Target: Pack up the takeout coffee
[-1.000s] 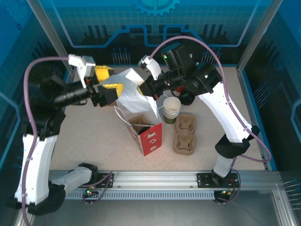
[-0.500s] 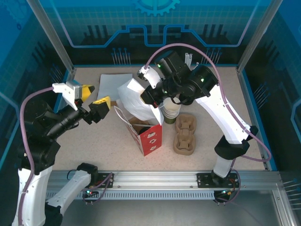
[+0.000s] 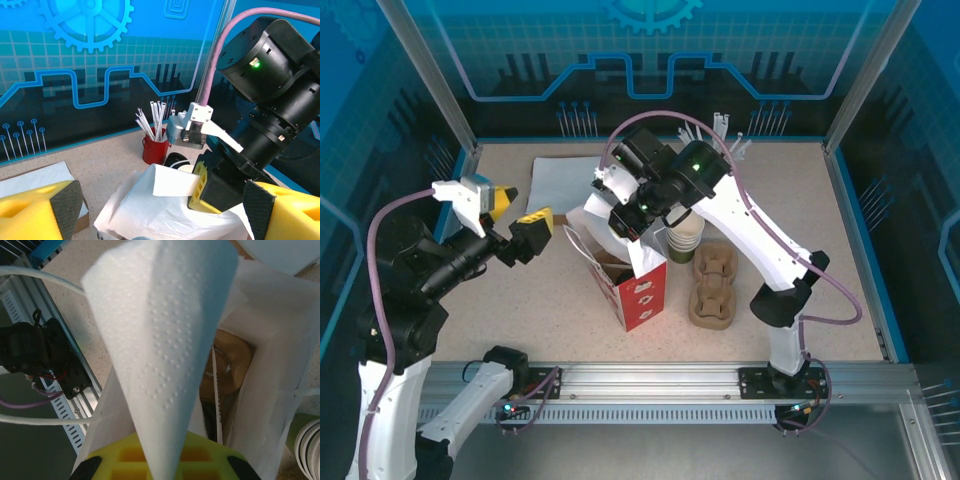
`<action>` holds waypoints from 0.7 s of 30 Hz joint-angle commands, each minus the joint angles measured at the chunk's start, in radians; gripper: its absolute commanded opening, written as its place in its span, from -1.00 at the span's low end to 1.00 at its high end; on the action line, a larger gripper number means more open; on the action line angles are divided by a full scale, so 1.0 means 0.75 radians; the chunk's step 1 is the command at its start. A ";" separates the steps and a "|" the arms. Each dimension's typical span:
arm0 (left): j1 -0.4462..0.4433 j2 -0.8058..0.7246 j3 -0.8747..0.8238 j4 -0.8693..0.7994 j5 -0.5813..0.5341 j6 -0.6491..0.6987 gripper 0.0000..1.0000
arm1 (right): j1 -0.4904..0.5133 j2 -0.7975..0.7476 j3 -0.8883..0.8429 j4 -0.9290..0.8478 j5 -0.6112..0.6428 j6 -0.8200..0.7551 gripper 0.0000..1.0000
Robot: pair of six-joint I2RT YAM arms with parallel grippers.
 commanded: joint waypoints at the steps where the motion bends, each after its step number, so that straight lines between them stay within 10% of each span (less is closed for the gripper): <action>1: -0.010 -0.013 -0.019 -0.005 -0.019 -0.007 0.74 | 0.024 0.035 0.051 -0.046 0.009 0.015 -0.91; 21: -0.010 -0.016 -0.051 0.000 -0.017 -0.006 0.76 | 0.044 0.242 0.071 -0.020 0.036 -0.016 -0.87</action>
